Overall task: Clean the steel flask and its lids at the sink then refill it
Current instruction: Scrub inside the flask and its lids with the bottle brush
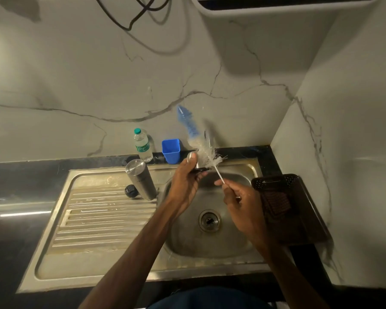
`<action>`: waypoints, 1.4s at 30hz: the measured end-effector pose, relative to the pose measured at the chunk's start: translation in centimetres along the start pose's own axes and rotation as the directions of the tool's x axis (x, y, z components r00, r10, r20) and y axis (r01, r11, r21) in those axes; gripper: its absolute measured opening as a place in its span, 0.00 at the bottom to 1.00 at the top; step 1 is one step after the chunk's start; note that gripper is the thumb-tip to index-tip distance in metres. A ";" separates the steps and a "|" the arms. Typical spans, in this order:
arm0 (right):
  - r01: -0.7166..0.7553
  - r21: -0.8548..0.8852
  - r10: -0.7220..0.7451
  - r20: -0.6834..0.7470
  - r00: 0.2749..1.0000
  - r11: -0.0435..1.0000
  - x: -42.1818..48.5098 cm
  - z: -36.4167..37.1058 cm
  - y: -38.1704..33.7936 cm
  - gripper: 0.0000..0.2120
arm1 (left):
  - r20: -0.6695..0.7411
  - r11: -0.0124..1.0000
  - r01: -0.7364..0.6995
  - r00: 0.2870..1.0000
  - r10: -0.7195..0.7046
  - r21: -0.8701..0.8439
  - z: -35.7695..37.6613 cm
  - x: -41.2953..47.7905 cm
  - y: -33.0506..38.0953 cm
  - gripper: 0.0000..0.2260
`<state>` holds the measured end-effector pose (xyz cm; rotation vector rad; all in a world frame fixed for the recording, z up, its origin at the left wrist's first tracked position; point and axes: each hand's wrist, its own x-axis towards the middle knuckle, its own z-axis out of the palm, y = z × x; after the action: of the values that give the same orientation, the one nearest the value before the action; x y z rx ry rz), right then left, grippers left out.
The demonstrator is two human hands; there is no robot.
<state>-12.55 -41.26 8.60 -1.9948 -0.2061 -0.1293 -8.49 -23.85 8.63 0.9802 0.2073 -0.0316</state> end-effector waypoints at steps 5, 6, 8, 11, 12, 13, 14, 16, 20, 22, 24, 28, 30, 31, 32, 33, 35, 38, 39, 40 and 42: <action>-0.020 -0.011 0.020 0.029 0.999 1.000 -3.0 -0.6 1.8 0.13 | -0.118 0.997 -0.003 0.993 -0.006 -0.075 -1.1 0.8 1.4 0.14; -0.032 -0.005 0.032 0.030 0.999 0.999 -3.0 -0.7 1.9 0.13 | -0.114 0.996 0.003 0.993 -0.014 -0.090 -1.1 0.7 1.4 0.15; -0.032 -0.003 0.032 0.016 0.999 0.999 -2.2 -0.7 1.6 0.12 | -0.079 0.993 0.016 0.997 -0.026 -0.115 -1.0 0.4 1.2 0.19; -0.032 -0.003 0.032 0.004 0.999 0.999 0.0 -0.5 0.4 0.12 | -0.012 0.994 0.037 0.999 -0.038 -0.102 -0.7 -0.3 0.7 0.20; -0.034 -0.004 0.034 0.005 0.999 0.999 0.4 -0.4 0.2 0.12 | -0.003 0.993 0.036 0.999 -0.036 -0.115 -0.5 -0.3 0.6 0.20; -0.029 -0.006 0.029 0.006 1.000 1.000 0.6 -0.4 0.2 0.12 | -0.007 0.991 0.032 0.999 -0.033 -0.132 -0.3 -0.4 0.7 0.19; -0.017 -0.009 0.017 0.009 1.000 1.000 0.4 -0.3 0.2 0.11 | -0.026 0.988 0.027 0.999 -0.032 -0.155 -0.1 -0.4 1.0 0.18; -0.003 -0.016 0.003 0.021 1.000 1.000 -0.7 -0.3 0.6 0.11 | -0.070 0.978 0.035 0.996 -0.050 -0.207 -0.1 0.0 1.6 0.16; -0.017 -0.016 0.018 0.050 0.999 1.000 -2.5 -0.6 1.2 0.11 | -0.058 0.991 0.018 0.998 -0.026 -0.131 -0.5 0.0 1.9 0.16; -0.018 -0.014 0.019 0.036 0.999 1.000 -1.7 -0.5 0.6 0.11 | -0.007 0.997 0.020 1.000 -0.021 -0.072 -0.3 -0.4 1.5 0.17; -0.015 -0.018 0.015 0.018 1.000 1.000 -0.3 -0.3 -0.2 0.11 | 0.042 1.000 0.011 0.999 -0.010 -0.021 0.2 -0.8 1.1 0.18; 0.002 -0.011 -0.002 0.018 1.000 1.000 0.6 -0.4 -0.9 0.11 | -0.009 1.000 -0.021 1.000 0.021 -0.004 0.4 -0.6 1.5 0.18; 0.007 -0.009 -0.006 0.037 0.999 1.000 -0.5 -0.6 -0.1 0.11 | -0.024 0.999 -0.030 0.999 0.030 -0.018 -0.2 -0.3 2.1 0.11; 0.005 -0.014 -0.004 0.042 0.999 1.000 -1.1 -0.8 0.4 0.12 | -0.032 0.999 -0.029 0.999 0.029 -0.017 -0.6 -0.1 2.3 0.11; 0.000 -0.021 0.001 0.047 0.999 1.000 -1.7 -1.0 0.8 0.12 | -0.045 1.000 -0.025 0.999 0.024 -0.016 -1.0 -0.1 2.5 0.12; -0.004 -0.031 0.006 0.053 0.999 1.000 -2.1 -1.2 1.1 0.12 | -0.053 1.000 -0.024 0.998 0.024 -0.005 -1.4 -0.2 2.6 0.14; -0.010 -0.041 0.012 0.053 0.999 0.999 -2.2 -1.3 1.1 0.12 | -0.062 1.000 -0.015 0.998 0.016 0.023 -1.7 -0.5 2.5 0.16; 0.010 -0.008 -0.009 0.035 0.999 1.000 -0.8 -0.9 -0.2 0.11 | -0.015 0.998 -0.016 1.000 0.017 0.059 -1.2 -1.1 2.2 0.14; 0.019 -0.007 -0.019 0.030 0.999 1.000 -0.3 -0.8 -0.8 0.11 | -0.003 0.998 -0.017 1.000 0.018 0.057 -1.1 -1.2 2.2 0.14; 0.023 -0.012 -0.023 0.024 0.999 1.000 0.1 -0.6 -1.1 0.11 | -0.002 0.999 -0.014 1.000 0.014 0.044 -0.9 -1.3 2.3 0.14; 0.022 -0.018 -0.021 0.019 1.000 1.000 0.2 -0.6 -1.1 0.11 | -0.007 1.000 -0.016 1.000 0.016 0.026 -1.0 -1.1 2.4 0.18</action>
<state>-12.57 -41.36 9.83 -2.0132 -0.2391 -0.1267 -9.45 -21.78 10.32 1.0074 0.2061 -0.0165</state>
